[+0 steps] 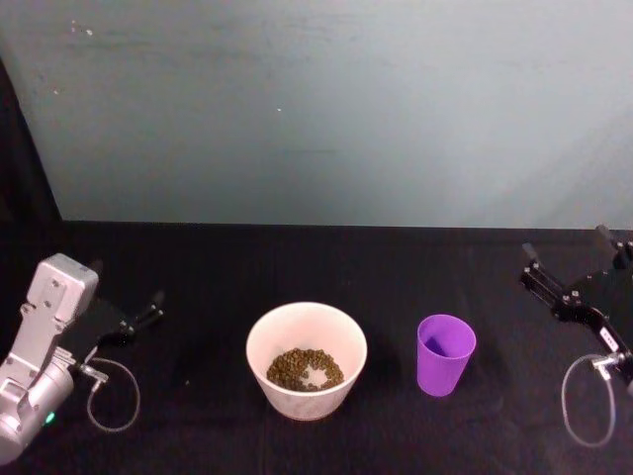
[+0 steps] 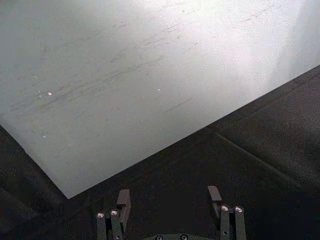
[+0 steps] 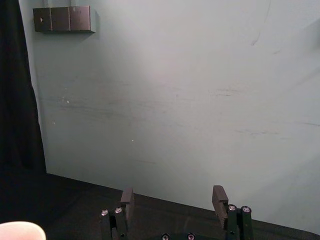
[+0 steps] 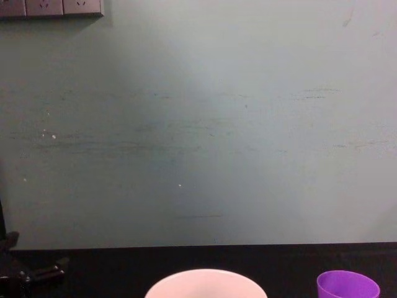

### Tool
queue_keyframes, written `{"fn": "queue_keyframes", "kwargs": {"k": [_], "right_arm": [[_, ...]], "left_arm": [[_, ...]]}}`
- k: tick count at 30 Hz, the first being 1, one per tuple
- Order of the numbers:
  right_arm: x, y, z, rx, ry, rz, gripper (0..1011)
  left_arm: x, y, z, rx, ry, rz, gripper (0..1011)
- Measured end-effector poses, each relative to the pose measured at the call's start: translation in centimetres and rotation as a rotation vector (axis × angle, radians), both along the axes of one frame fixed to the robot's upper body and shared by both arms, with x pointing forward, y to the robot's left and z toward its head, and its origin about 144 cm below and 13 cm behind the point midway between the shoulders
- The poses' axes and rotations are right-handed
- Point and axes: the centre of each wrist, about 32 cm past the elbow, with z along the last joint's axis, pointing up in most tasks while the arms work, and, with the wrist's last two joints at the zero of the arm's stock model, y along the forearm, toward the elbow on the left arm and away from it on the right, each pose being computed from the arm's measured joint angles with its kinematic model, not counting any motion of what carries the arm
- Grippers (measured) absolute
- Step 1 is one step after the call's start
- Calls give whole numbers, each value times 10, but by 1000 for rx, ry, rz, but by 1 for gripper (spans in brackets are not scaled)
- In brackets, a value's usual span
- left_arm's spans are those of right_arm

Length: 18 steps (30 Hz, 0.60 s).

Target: Pick up the cup and pour the mung beans from the cup into the bowl.

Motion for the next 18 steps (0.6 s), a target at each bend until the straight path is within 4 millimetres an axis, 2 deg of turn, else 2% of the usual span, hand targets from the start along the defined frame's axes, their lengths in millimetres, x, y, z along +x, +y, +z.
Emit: {"fn": "queue_keyframes", "kwargs": {"k": [18], "right_arm": [[0, 0, 0, 0, 0, 0, 1003]], "left_arm": [[0, 0, 0, 0, 0, 0, 1000]]}}
